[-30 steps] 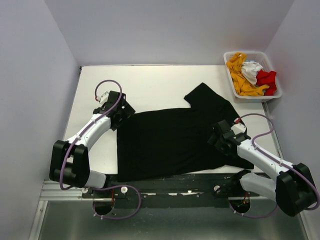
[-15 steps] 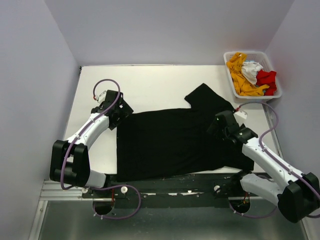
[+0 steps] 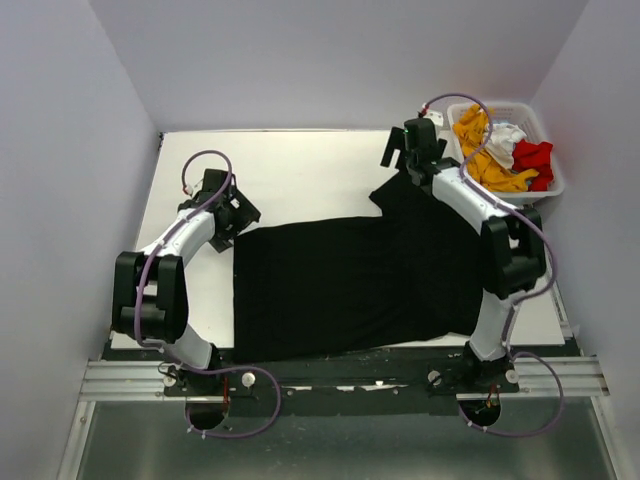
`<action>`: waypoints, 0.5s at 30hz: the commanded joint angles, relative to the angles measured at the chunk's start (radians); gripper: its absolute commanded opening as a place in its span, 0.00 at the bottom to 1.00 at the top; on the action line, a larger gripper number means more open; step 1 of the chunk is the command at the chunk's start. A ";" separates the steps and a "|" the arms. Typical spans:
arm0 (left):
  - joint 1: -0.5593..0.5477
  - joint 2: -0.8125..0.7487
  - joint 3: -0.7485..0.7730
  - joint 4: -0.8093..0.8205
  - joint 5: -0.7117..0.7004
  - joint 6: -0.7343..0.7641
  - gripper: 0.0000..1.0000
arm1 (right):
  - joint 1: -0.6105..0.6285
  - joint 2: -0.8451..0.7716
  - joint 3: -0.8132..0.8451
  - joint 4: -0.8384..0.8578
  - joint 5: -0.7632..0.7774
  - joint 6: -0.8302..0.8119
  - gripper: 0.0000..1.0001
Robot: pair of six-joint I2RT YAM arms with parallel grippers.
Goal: Fold and stack the t-shirts
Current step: Grab the side of the flattened tshirt furthest away from the robot with both arms
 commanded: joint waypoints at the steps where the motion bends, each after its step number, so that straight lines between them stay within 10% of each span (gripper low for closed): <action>1: 0.053 0.075 0.065 0.017 0.086 0.032 0.99 | -0.049 0.253 0.233 0.003 -0.071 -0.160 1.00; 15: 0.081 0.185 0.141 -0.003 0.161 0.001 0.99 | -0.137 0.647 0.618 -0.013 -0.113 -0.218 1.00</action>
